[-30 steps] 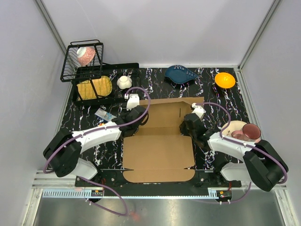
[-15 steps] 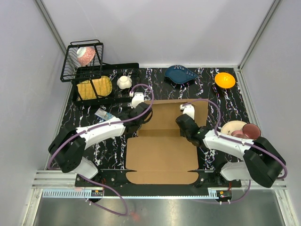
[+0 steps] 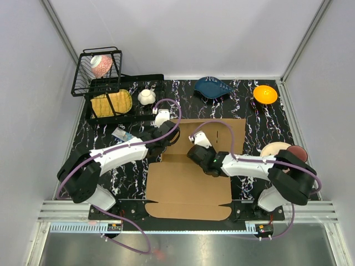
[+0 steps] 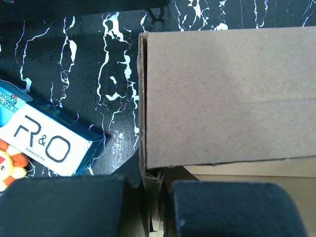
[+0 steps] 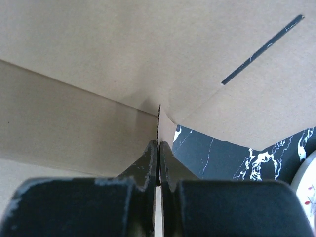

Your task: Fold the paper box

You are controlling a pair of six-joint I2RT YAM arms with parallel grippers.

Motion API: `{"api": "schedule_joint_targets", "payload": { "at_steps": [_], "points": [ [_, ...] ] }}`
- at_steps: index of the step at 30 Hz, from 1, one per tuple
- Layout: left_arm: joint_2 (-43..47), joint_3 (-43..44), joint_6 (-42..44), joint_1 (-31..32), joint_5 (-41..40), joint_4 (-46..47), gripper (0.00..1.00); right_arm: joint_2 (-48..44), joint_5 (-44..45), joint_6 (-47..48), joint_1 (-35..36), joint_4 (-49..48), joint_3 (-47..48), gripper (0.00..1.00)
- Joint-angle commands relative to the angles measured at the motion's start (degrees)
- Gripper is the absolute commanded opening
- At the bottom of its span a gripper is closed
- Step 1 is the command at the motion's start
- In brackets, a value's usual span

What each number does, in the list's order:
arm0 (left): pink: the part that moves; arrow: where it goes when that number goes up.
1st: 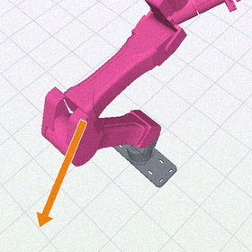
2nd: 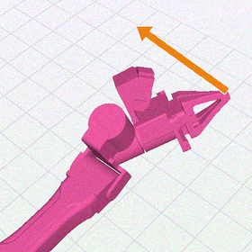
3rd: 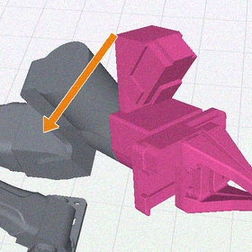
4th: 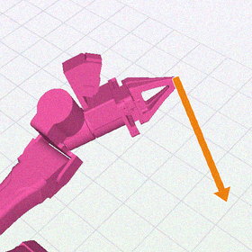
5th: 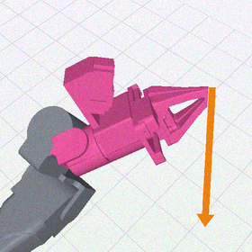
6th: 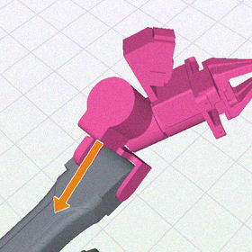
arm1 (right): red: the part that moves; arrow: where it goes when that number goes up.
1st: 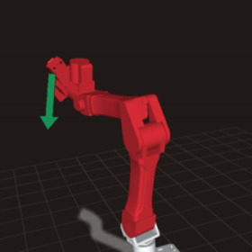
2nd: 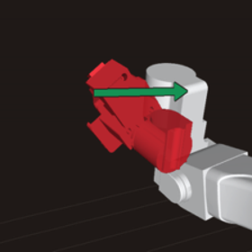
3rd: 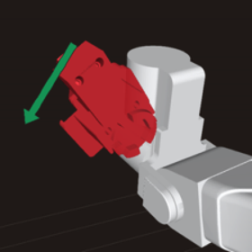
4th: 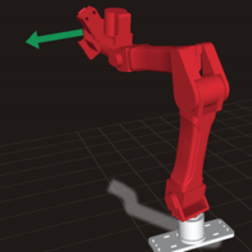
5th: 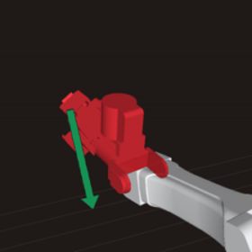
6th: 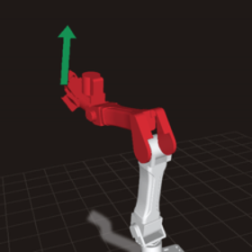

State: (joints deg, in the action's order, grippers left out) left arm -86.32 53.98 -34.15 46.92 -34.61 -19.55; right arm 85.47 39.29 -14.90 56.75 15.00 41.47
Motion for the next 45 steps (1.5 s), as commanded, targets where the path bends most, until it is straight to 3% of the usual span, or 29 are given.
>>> {"api": "schedule_joint_targets", "payload": {
  "at_steps": [1,10,14,21,25,30,34,37,41,45],
  "points": [
    [-0.6,0.87,0.31,1.78,8.24,-0.23,0.0,4.78,-4.75,-2.16,5.9,-4.73,3.87,0.01],
    [-0.25,0.17,0.05,1.77,8.07,0.13,0.0,11.82,-2.47,-2.76,9.6,-1.3,7.04,0.06],
    [0.02,-0.62,-0.04,1.78,7.8,0.3,0.0,9.02,-0.88,-4.35,9.52,-1.12,6.61,0.15],
    [0.28,-1.33,0.05,1.78,7.37,0.65,0.0,-4.16,1.84,-4.79,9.6,2.83,8.8,0.52],
    [0.37,-2.03,0.31,1.69,6.75,0.83,0.0,-11.8,1.32,-3.83,9.6,4.85,10.03,0.65],
    [0.28,-2.73,0.31,1.6,6.13,1.36,0.0,-22.52,2.19,-4.0,9.52,10.2,10.91,0.69],
    [0.72,-3.7,0.75,1.69,5.0,1.97,0.0,-31.66,10.88,-4.88,9.26,13.9,11.26,0.69],
    [2.21,-5.63,1.28,1.69,4.38,4.07,0.0,-37.3,14.15,-5.58,3.49,16.71,11.52,0.69],
    [6.68,-10.46,1.54,1.25,5.34,9.61,0.0,-43.0,9.32,-9.35,-9.07,19.54,9.6,0.68],
    [11.17,-14.33,0.75,-0.25,7.28,12.52,0.0,-44.34,6.42,-14.35,-14.65,19.62,6.43,0.71]
  ]
}}
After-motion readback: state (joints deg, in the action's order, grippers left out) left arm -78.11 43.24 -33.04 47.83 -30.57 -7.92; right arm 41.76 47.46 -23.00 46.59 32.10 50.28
